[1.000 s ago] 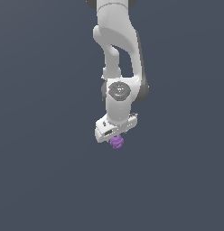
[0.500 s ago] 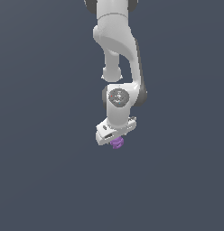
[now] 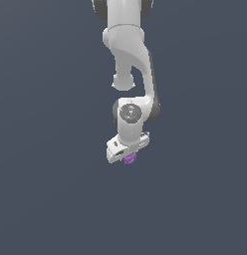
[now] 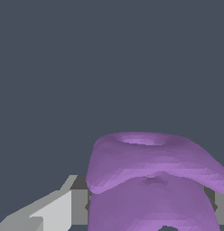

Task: Pick up the object and move it to a goal position.

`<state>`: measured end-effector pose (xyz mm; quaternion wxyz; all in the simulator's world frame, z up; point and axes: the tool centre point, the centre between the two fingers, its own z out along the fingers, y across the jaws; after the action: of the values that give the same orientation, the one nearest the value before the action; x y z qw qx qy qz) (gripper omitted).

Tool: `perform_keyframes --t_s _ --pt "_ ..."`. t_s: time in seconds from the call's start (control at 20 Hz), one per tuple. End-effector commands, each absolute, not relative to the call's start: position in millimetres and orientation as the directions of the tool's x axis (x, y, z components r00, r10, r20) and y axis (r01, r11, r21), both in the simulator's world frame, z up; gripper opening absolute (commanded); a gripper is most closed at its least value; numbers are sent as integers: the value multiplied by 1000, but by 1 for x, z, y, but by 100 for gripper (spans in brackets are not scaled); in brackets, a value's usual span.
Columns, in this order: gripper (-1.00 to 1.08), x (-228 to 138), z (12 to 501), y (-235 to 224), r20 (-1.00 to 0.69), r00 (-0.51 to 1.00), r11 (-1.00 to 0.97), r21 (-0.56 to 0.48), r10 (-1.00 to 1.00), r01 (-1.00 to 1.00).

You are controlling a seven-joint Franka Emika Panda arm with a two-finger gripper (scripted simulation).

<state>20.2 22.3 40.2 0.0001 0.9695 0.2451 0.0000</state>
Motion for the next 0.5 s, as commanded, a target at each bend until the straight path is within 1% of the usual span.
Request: perform_keyframes --t_s 0.0,0.45 --pt "-100 20 40 23 0 880 -880 0 476 476" --pt "-100 20 41 23 0 880 -880 0 475 475"
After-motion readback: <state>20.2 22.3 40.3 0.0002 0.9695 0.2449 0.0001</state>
